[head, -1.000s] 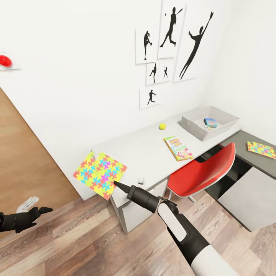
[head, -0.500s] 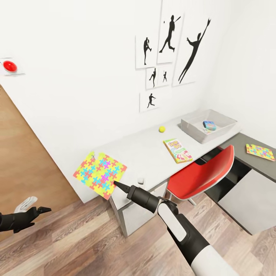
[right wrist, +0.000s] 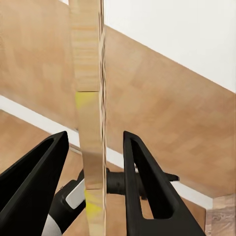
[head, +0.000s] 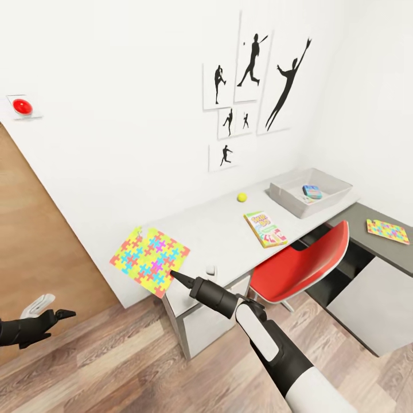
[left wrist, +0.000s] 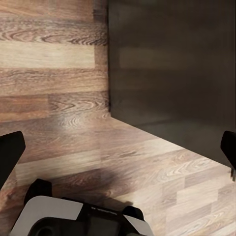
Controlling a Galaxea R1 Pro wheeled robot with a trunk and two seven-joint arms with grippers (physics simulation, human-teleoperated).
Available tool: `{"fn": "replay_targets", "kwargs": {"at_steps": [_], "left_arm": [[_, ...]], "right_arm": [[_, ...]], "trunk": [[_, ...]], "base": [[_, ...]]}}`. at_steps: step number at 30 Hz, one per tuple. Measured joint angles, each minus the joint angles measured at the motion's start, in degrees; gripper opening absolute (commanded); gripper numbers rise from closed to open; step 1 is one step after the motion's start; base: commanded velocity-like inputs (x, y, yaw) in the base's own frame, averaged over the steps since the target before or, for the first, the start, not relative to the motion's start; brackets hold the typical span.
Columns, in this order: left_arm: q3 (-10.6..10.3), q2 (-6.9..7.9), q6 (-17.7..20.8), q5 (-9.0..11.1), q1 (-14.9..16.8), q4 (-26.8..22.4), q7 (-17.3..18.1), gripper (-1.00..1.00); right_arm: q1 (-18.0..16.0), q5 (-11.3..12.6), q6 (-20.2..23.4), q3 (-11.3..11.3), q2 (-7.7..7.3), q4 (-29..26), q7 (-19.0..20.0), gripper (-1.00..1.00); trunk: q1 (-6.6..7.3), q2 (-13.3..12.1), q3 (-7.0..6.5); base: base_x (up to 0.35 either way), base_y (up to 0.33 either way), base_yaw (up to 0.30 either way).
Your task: Put all the toys in the child's room - the three board games (two on the bed and one on the table), the two jigsaw puzzles on the table, and the tennis ball on the table - inside the toy box on the table in the child's room.
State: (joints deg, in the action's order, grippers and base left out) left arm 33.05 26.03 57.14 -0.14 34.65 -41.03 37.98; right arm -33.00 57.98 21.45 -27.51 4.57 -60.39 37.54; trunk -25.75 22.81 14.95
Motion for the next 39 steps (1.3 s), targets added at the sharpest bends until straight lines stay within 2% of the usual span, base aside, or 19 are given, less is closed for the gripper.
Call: {"fn": "replay_targets", "kwargs": {"at_steps": [7,39], "left_arm": [[0.0,0.00,0.0,0.0,0.0,0.0,0.0,1.00],[0.1,0.00,0.0,0.0,0.0,0.0,0.0,1.00]], "right_arm": [[0.0,-1.3,-0.1,0.0,0.00,0.0,-0.1,-1.00],[0.0,-2.6,-0.3,0.0,0.53,0.1,-0.1,-1.00]], "trunk": [[0.00,0.0,-0.66],[0.00,0.0,-3.66]], "base": [[0.000,0.000,0.000],[0.000,0.000,0.000]]}}
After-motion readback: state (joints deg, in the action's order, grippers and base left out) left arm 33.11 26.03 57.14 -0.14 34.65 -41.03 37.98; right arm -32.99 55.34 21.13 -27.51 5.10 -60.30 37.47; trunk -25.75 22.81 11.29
